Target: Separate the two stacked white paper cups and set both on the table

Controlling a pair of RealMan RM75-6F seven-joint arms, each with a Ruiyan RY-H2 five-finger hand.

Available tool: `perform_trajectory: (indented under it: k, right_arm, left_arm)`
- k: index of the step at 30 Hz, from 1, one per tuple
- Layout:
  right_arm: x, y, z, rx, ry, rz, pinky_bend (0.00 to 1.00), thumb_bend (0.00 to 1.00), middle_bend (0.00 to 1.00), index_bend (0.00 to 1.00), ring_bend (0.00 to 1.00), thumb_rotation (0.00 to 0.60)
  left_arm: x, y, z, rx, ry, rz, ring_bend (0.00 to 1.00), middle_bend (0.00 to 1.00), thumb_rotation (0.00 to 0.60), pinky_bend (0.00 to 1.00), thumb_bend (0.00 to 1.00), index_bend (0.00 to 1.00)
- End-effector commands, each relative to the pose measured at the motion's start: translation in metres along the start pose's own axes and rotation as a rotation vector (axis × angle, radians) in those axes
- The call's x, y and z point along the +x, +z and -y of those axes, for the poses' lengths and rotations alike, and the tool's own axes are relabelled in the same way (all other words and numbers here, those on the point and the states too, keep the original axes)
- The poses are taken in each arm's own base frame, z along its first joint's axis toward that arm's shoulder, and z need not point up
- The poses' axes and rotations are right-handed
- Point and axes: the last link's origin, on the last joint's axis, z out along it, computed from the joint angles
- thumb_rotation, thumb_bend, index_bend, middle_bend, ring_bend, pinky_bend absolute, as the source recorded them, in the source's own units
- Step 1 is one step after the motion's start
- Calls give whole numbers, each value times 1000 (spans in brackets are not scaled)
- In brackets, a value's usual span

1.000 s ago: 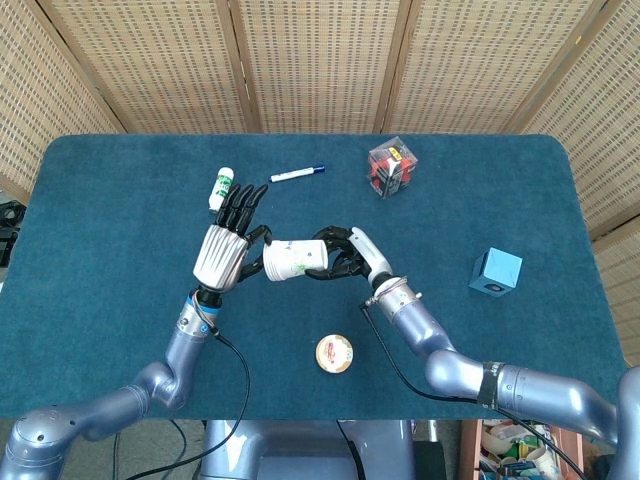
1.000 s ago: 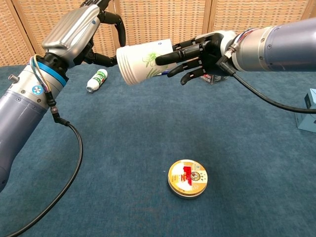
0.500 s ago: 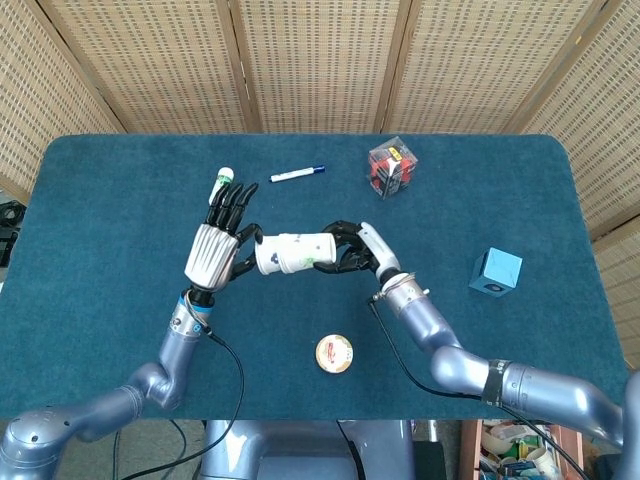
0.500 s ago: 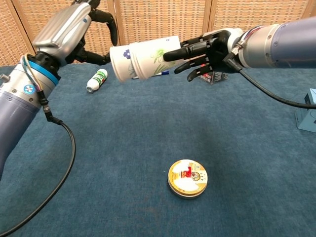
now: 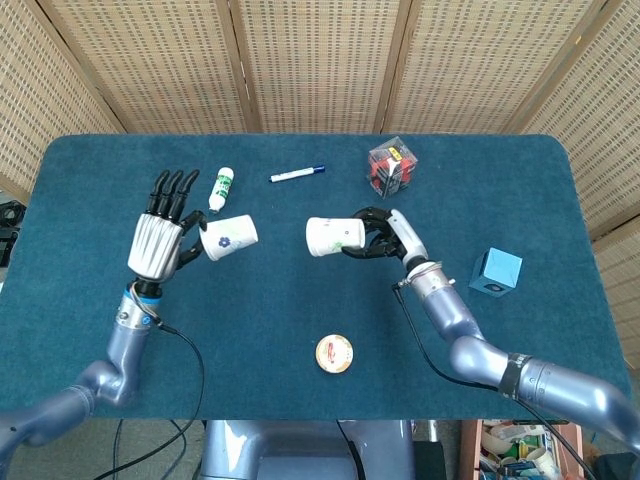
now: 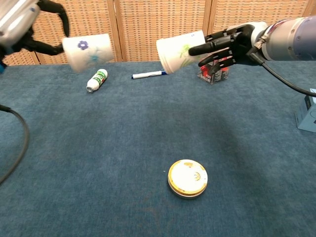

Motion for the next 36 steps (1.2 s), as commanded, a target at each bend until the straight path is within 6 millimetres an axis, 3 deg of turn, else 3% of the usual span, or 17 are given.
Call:
perform_trajectory:
  k: [1,7,10,17,19,20,22,24,27,36]
  right_arm:
    - [10,1,-8,-3,-70,-35,644,542,580,535,456,600]
    - [20,2,-26,-3,-318,-66,644,542,578,535,456,600]
    - [23,2,-34,9,-439,-97,644,542,576,535,456,600]
    - [30,1,-46,33,-696,-153,644,542,572,535,456,600]
    - [31,0,-49,40,-767,-165,634,542,556,535,453,600]
    - [32,-1,-52,45,-810,-174,602,539,519,515,431,600]
    - [32,-3,-55,48,-859,-172,488,462,386,384,326,600]
    - [33,-9,-62,41,-964,-126,311,264,170,155,139,600]
    - [35,-17,-59,54,-1027,-132,171,118,10,28,5,600]
    - [47,-53,-55,124,-1057,-167,129,34,0,23,0,600]
  left_arm:
    - [13,-12,32,20,83,57,0,65,600,0,489,711]
    - [22,-24,67,-23,220,309,0,55,600,0,494,711]
    - [27,-24,73,-42,277,386,0,39,600,0,494,707]
    - [23,-28,81,-76,377,573,0,0,600,0,494,598]
    - [21,-28,82,-81,403,616,0,0,600,0,493,492]
    - [20,-27,81,-82,419,632,0,0,600,0,490,375]
    - [18,-27,81,-70,430,648,0,0,600,0,456,140]
    - [21,-24,81,-39,420,621,0,0,600,0,411,4]
    - [27,-22,81,-21,417,591,0,0,600,0,399,0]
    - [53,-24,85,36,358,524,0,0,600,0,362,0]
